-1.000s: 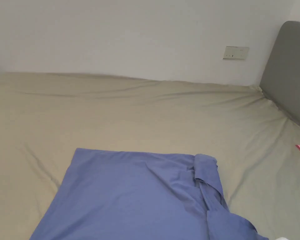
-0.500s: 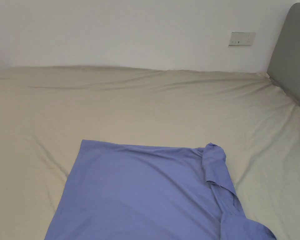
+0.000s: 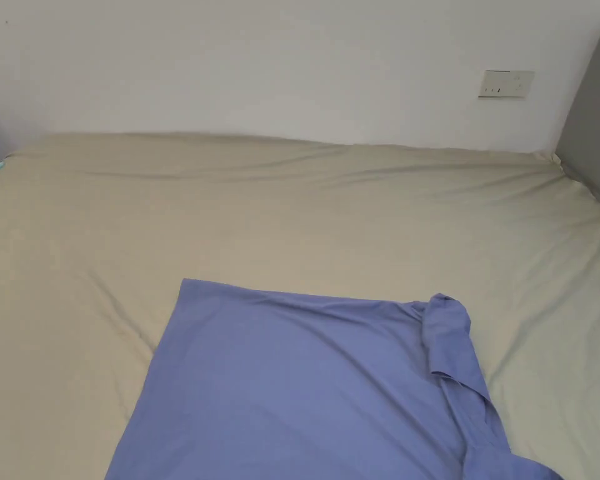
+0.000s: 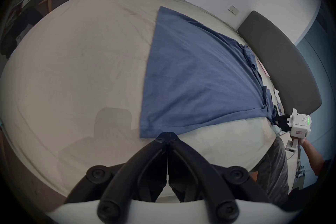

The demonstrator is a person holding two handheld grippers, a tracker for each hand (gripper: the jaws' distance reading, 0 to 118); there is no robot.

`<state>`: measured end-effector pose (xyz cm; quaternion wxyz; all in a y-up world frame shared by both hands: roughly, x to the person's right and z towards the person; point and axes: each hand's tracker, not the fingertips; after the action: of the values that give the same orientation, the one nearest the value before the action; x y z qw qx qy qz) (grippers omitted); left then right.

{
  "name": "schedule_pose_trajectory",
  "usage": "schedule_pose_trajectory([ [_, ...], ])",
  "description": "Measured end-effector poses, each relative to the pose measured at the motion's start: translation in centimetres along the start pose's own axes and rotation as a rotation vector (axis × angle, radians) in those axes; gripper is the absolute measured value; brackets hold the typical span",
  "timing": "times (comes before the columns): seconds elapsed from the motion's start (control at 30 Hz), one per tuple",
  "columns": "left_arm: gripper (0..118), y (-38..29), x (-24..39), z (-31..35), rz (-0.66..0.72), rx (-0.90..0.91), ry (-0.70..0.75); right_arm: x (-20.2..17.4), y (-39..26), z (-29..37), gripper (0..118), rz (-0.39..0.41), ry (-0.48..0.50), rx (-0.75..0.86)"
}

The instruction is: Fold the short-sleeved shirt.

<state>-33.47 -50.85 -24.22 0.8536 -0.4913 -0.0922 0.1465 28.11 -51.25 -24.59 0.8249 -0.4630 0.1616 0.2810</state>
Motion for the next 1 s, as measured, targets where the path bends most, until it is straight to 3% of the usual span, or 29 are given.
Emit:
schedule_pose_trajectory([
  [0.23, 0, -0.2, 0.7, 0.1, -0.034, -0.015, -0.015, 0.3, -2.5, 0.8, 6, -0.046, 0.044, 0.01],
  [0.3, 0, -0.2, 1.0, 0.0, -0.046, -0.016, -0.012, 0.4, -2.6, 0.5, 6, -0.098, 0.063, 0.005],
  [0.43, 0, -0.4, 1.9, 0.4, -0.071, -0.015, -0.026, -0.4, -2.1, 0.9, 11, -0.022, 0.04, 0.018],
  [0.47, 12, -0.3, 2.5, 0.6, -0.078, -0.013, -0.025, -0.7, -2.0, 0.8, 30, -0.015, 0.02, 0.007],
  [0.5, 31, -0.3, 2.8, 0.6, -0.088, -0.012, -0.013, -1.0, -1.9, 1.0, 55, -0.002, 0.025, -0.035],
  [0.53, 58, -0.4, 2.9, 0.7, -0.09, -0.016, -0.009, -1.2, -1.9, 1.1, 67, -0.002, 0.037, -0.07],
  [0.57, 94, -0.5, 3.0, 0.8, -0.091, -0.021, -0.005, -1.3, -2.1, 1.8, 77, -0.012, -0.067, -0.023],
  [0.6, 108, -0.6, 3.3, 1.0, -0.092, -0.026, -0.006, -1.3, -2.2, 2.5, 82, -0.016, -0.021, -0.004],
  [0.67, 108, -0.9, 3.6, 1.9, -0.092, -0.003, -0.029, -1.2, -2.6, 4.2, 84, -0.046, 0.016, 0.045],
  [0.77, 108, -0.5, 4.1, 2.6, -0.098, 0.013, 0.002, -1.0, -2.9, 6.9, 84, -0.093, -0.063, 0.145],
  [0.87, 109, 0.3, 4.0, 2.1, -0.124, 0.029, 0.073, 0.0, -2.8, 8.2, 84, -0.197, -0.09, 0.199],
  [1.0, 110, 1.7, 4.4, -0.5, -0.172, -0.118, 0.168, 1.9, -2.4, 7.1, 86, -0.306, -0.057, 0.175],
])
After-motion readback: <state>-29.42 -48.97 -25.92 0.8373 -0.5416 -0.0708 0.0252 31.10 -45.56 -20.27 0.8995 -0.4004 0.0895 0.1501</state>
